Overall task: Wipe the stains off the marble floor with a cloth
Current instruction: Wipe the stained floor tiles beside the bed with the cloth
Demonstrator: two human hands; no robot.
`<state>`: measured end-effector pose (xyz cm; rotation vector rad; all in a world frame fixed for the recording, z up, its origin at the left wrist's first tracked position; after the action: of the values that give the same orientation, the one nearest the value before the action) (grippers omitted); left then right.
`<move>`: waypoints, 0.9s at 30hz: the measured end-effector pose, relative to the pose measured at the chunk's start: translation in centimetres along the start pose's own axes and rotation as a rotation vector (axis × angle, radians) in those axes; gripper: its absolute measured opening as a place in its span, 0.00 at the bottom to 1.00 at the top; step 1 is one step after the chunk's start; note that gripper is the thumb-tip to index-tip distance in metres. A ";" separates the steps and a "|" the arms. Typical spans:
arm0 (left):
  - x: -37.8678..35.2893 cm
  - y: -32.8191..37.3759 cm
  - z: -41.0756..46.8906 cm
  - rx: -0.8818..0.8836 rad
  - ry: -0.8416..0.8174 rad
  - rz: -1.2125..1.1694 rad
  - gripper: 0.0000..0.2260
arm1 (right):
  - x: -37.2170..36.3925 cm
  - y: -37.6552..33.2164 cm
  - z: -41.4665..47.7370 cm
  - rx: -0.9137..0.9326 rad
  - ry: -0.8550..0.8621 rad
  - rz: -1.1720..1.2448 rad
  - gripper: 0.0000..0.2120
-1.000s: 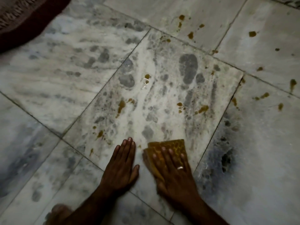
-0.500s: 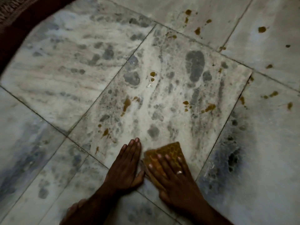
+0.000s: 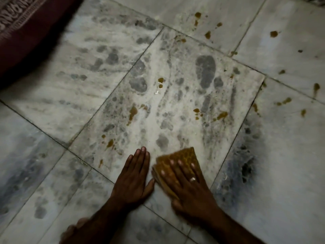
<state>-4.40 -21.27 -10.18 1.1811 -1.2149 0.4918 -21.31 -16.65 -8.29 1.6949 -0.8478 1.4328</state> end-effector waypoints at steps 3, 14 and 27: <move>0.2 0.3 0.0 0.003 -0.008 -0.022 0.37 | -0.9 4.5 -3.2 -0.082 -0.024 -0.044 0.36; -0.1 0.5 -0.2 -0.070 0.013 0.000 0.38 | -0.1 -0.6 -0.2 -0.178 -0.047 0.053 0.39; 0.1 0.4 -3.5 -0.200 0.052 0.046 0.34 | -0.8 2.1 -0.8 -0.532 -0.339 0.151 0.40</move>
<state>-3.12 -17.99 -9.60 0.9671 -1.2193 0.4225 -23.66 -16.98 -8.71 1.4923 -1.4249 0.9013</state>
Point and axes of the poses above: each hand's wrist, its own z-axis towards the middle knuckle, its own x-axis out of the back of the hand, y = z × x, the point moved 8 cm from there along z, towards the middle knuckle, and after that the axes turned 14 degrees about -z, right-handed, at the moved point
